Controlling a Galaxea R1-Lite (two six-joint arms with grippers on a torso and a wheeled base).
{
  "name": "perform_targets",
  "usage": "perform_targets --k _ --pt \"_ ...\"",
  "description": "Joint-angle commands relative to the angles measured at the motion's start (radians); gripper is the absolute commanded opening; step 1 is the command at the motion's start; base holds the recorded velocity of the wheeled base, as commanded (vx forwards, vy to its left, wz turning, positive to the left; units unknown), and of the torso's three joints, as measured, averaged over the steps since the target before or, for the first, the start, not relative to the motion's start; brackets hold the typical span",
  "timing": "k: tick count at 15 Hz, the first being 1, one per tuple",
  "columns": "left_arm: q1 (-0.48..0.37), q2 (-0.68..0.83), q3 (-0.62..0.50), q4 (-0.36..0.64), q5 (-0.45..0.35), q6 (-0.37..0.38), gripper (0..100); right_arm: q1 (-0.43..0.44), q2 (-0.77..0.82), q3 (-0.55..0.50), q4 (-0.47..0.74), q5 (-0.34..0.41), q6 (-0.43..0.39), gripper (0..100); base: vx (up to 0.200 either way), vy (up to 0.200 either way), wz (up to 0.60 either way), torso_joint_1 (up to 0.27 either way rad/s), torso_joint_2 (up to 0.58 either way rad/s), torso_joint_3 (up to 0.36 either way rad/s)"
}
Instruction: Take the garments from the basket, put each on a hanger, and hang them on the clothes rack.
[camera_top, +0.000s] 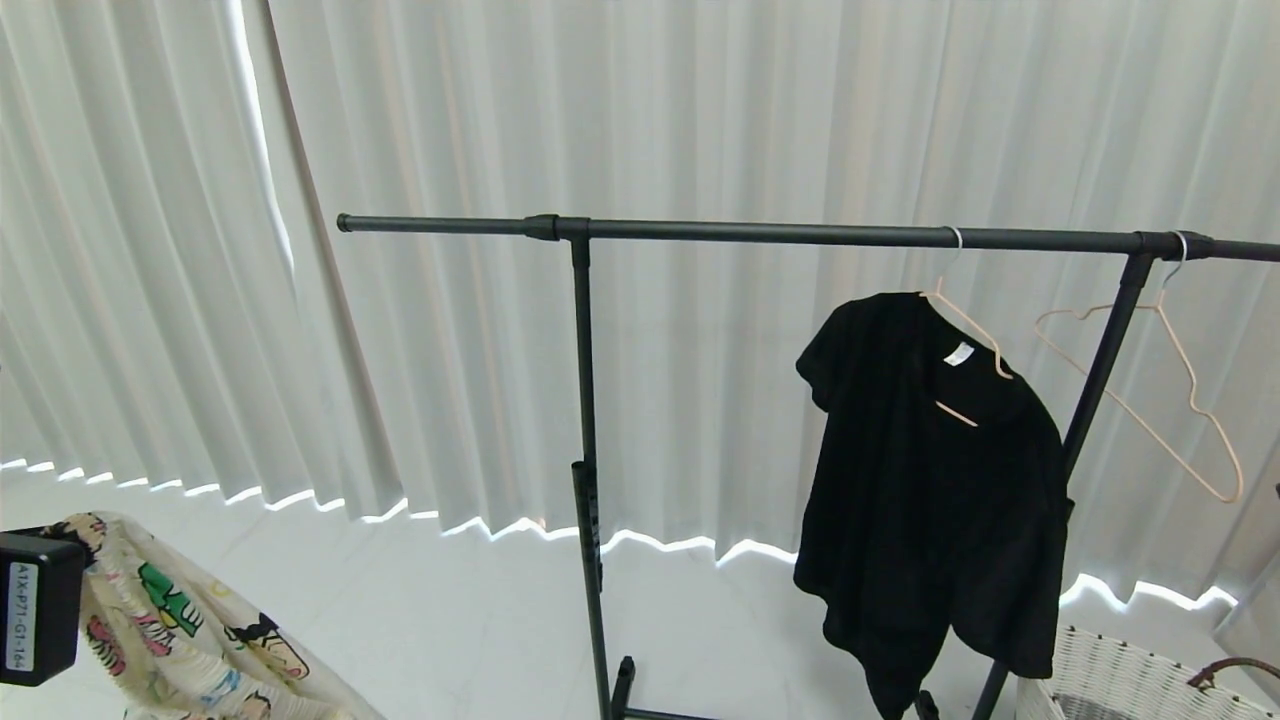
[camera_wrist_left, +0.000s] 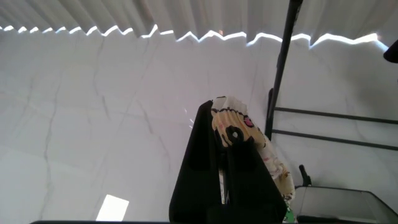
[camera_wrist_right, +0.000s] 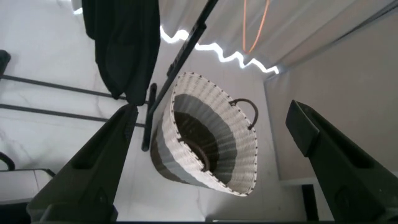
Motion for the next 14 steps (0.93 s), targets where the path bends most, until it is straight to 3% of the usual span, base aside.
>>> perform_targets --k 1,8,14 --pt "0.0 0.003 0.0 0.0 0.0 -0.001 0 0.001 0.016 -0.003 -0.011 0.0 0.0 100 0.0 0.0 0.0 0.227 -0.51 -0.271" --pt "0.0 0.006 0.005 0.0 0.0 -0.001 0 0.001 0.034 0.003 -0.023 -0.009 -0.032 100 0.0 0.0 0.0 0.246 -0.54 -0.286" --pt "0.0 0.012 0.003 0.0 -0.001 -0.001 0 0.001 0.033 0.006 -0.047 -0.011 -0.043 100 0.0 0.0 0.0 0.045 -0.09 -0.049"
